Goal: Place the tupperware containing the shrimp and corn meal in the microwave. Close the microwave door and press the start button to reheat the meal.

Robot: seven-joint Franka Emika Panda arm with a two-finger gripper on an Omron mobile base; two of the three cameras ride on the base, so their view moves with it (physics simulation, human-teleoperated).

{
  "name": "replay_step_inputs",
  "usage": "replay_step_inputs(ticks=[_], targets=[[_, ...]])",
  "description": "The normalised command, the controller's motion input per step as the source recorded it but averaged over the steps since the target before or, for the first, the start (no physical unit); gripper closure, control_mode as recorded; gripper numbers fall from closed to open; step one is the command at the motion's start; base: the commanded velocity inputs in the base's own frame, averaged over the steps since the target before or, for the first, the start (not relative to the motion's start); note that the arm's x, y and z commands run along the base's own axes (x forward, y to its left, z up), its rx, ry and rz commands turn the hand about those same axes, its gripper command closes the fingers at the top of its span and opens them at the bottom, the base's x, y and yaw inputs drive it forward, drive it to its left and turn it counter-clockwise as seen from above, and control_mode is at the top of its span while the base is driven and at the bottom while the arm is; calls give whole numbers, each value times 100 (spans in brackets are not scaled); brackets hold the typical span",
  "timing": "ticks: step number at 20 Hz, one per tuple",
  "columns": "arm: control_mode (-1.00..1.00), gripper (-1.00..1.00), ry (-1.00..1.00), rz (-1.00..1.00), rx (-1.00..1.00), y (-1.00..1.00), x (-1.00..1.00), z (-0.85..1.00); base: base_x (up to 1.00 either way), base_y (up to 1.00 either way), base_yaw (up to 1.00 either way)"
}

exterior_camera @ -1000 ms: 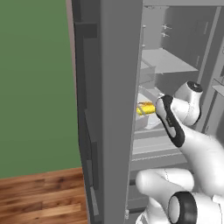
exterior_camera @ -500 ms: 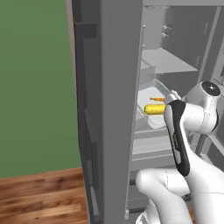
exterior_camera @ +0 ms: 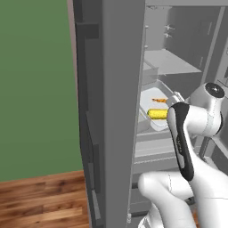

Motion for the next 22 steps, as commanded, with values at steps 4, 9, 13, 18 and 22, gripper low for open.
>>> replay_step_inputs(ticks=[4, 9, 13, 18, 22], targets=[[100, 100, 0, 0, 0, 0, 0, 0, -29, -2, 0], [100, 100, 0, 0, 0, 0, 0, 0, -56, 0, -3], [100, 100, 0, 0, 0, 0, 0, 0, -89, 0, -11], [100, 100, 0, 0, 0, 0, 0, 0, -90, 0, -24], [100, 100, 0, 0, 0, 0, 0, 0, -84, 2, -41]])
